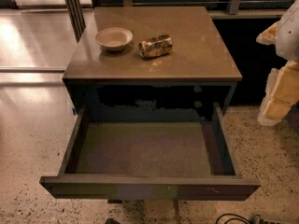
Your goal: Close top drawer
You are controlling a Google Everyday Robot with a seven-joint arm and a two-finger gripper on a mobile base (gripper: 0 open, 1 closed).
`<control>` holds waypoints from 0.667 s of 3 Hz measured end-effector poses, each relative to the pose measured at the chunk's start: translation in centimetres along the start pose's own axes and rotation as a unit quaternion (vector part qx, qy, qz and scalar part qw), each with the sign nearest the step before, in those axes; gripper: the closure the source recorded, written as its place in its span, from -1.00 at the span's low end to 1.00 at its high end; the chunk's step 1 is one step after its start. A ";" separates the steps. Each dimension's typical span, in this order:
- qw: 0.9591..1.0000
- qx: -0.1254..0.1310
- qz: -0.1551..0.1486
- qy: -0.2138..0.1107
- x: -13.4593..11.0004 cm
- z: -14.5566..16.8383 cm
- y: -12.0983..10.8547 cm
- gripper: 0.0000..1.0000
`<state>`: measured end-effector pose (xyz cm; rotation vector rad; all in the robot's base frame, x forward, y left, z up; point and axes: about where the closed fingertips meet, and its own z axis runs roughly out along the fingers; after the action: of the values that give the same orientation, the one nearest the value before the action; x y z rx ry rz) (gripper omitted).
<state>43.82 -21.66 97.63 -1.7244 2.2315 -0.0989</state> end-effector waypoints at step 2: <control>1.000 -0.017 0.012 -0.023 0.1 1.3 1.1 -1.00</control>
Offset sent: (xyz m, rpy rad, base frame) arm -0.0187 0.0099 -0.0457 0.1543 0.0870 -0.0107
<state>43.11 -21.24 96.09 -1.6998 2.2329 -0.0150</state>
